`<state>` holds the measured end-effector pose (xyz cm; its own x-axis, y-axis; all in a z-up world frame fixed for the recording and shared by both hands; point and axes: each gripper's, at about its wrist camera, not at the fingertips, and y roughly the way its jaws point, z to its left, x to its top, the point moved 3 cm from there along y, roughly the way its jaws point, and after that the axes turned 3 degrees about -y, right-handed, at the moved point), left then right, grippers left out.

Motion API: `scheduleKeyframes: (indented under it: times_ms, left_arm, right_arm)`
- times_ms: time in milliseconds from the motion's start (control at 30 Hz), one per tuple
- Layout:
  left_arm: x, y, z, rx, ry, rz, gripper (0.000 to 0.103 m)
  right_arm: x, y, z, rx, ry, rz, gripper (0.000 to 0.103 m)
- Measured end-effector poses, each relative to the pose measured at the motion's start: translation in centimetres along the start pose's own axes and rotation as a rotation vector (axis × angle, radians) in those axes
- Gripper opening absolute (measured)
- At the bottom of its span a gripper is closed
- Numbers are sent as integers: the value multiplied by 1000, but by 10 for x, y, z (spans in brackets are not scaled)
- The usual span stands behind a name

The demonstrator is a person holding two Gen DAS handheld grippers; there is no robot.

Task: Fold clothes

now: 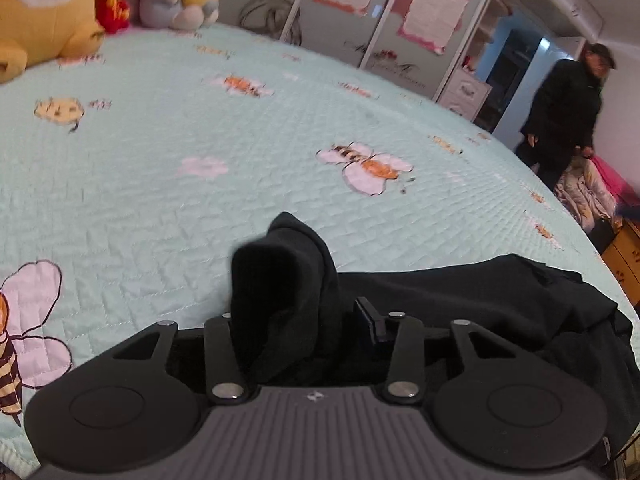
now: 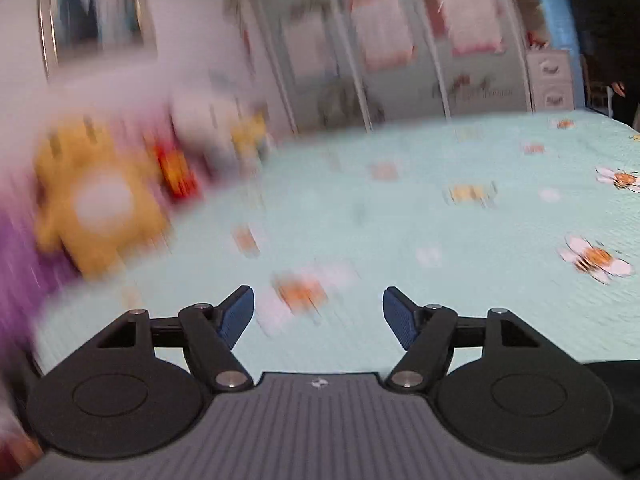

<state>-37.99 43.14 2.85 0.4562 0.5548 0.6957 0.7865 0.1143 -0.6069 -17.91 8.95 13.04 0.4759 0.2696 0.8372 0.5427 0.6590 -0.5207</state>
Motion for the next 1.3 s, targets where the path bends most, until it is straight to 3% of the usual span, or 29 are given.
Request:
scheduleKeyframes:
  times_ms: [67,167,267,333,433,533,567,600,633,700,767,867,967,1133,1267,1300]
  left_arm:
    - [3,0,8,17,-34,-4,58]
    - [10,-2,24,38,-135,-8,69]
    - [17,2,38,33,-240,13,70]
    - [20,9,43,36,-277,41,70]
    - [22,18,47,51,-296,68,70]
    - [24,23,46,41,-268,76,68]
    - [25,25,44,32,-249,82,55]
    - [26,27,41,16,-226,91,10]
    - [28,28,39,2,-205,104,5]
    - [32,30,29,11,-147,93,5]
    - [43,26,17,23,-61,50,5]
    - [69,21,0,31,50,-31,5]
    - [111,9,-14,66,152,-166,6]
    - [175,-11,-30,154,311,-418,7]
    - [192,23,-21,301,442,-454,9]
    - [193,40,-11,330,450,-401,13]
  right_arm:
    - [-18,26,-12,-51,-59,102,71]
    - [-24,66,-14,-35,-109,170,71]
    - [-14,99,-10,77,-181,232,71]
    - [-15,124,4,163,-256,319,71]
    - [-18,161,24,253,-360,429,71]
    - [-31,184,32,320,-375,526,71]
    - [-35,191,33,337,-376,559,72]
    - [-41,195,34,340,-366,591,71]
    - [-45,192,35,337,-377,593,70]
    - [-48,182,39,326,-401,583,45]
    - [-48,167,44,300,-433,557,28]
    - [-42,147,52,230,-494,499,22]
    - [-12,142,60,101,-529,367,21]
    - [59,146,80,-59,-497,114,11]
    - [72,181,102,-125,-487,24,10]
    - [67,195,107,-138,-491,26,12]
